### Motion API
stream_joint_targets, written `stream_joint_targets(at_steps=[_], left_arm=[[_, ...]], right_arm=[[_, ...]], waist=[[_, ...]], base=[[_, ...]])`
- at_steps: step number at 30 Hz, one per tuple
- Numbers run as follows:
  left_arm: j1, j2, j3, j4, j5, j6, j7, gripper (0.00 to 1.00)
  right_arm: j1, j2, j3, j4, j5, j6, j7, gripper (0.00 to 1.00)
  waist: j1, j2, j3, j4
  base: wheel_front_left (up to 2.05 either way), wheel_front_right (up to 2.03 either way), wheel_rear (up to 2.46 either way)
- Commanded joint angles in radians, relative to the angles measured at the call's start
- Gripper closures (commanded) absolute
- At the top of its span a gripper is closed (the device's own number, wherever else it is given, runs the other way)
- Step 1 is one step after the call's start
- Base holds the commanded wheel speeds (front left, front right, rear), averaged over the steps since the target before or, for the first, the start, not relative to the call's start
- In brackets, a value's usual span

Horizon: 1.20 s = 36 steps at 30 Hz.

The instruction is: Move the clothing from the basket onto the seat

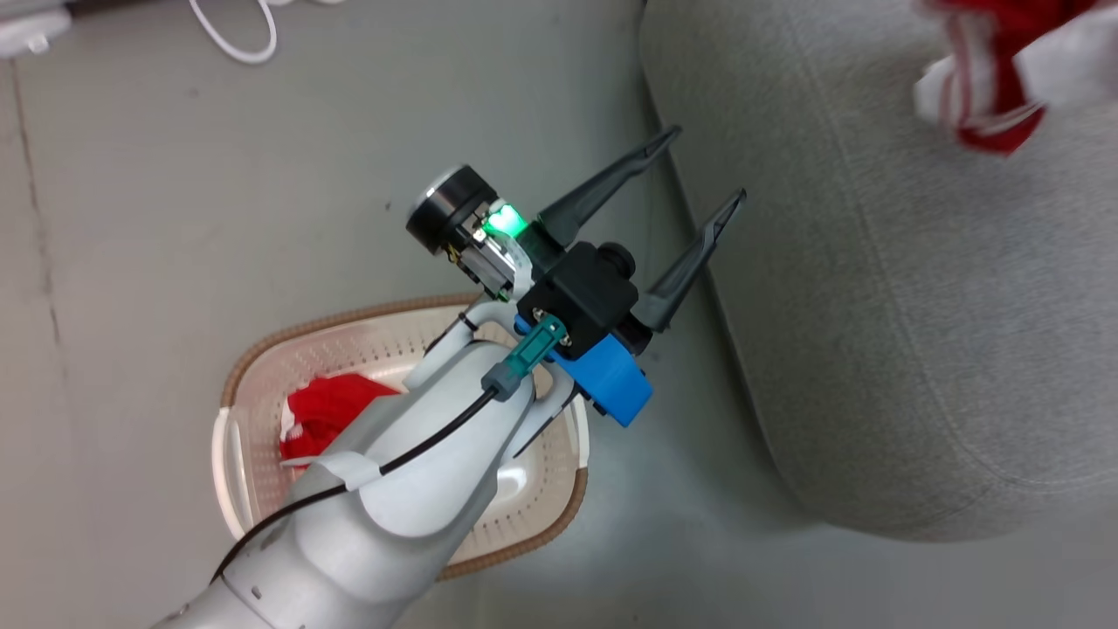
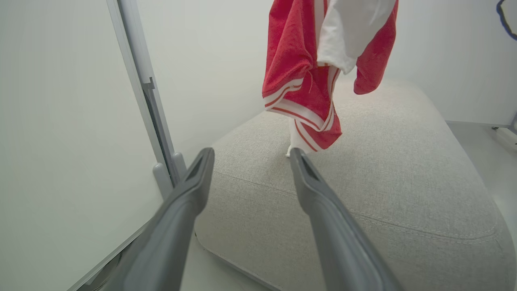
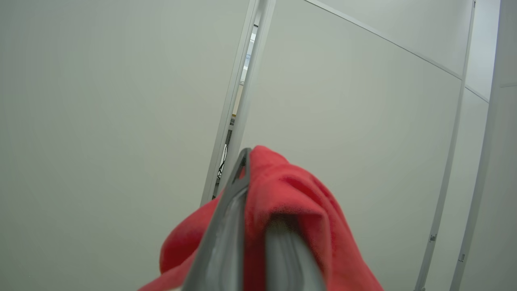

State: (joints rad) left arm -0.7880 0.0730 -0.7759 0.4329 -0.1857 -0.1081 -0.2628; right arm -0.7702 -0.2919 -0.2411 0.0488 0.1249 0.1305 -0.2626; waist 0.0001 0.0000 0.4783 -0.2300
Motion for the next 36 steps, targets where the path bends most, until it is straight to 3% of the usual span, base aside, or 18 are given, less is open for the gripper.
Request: stream_joint_targets(at_steps=[1,8,12,17,30,36], left_arm=[[-0.031,0.007,0.006,-0.004,0.011,-0.006,-0.003,0.00],[-0.086,0.011,-0.001,-0.006,0.035,-0.009,-0.003,0.00],[-0.100,0.016,-0.008,-0.002,0.043,-0.013,-0.003,0.00],[-0.105,0.020,-0.014,-0.001,0.048,-0.014,-0.003,0.00],[-0.109,0.015,-0.027,0.001,0.045,-0.017,-0.003,0.00],[-0.106,0.013,-0.022,-0.003,0.040,-0.017,-0.003,0.00]], right_arm=[[-0.058,-0.036,-0.027,0.023,0.010,0.000,-0.003,1.00],[-0.204,-0.167,-0.085,0.169,0.028,0.000,-0.002,1.00],[-0.250,-0.201,-0.092,0.289,0.038,0.000,-0.002,1.00],[-0.272,-0.200,-0.102,0.400,0.036,0.000,-0.002,1.00],[-0.199,-0.123,-0.147,0.712,0.055,0.000,-0.002,1.00],[-0.165,-0.103,-0.156,0.777,0.071,0.000,-0.002,1.00]], waist=[[-0.0001,0.0000,0.099,0.024],[-0.0001,0.0000,0.200,0.035],[-0.0001,0.0000,0.233,0.030],[-0.0001,0.0000,0.251,0.024],[-0.0001,0.0000,0.270,0.031],[-0.0001,0.0000,0.257,0.035]], base=[[0.00,0.00,0.00],[0.00,0.00,0.00],[0.00,0.00,0.00],[0.00,0.00,0.00],[0.00,0.00,0.00],[0.00,0.00,0.00]])
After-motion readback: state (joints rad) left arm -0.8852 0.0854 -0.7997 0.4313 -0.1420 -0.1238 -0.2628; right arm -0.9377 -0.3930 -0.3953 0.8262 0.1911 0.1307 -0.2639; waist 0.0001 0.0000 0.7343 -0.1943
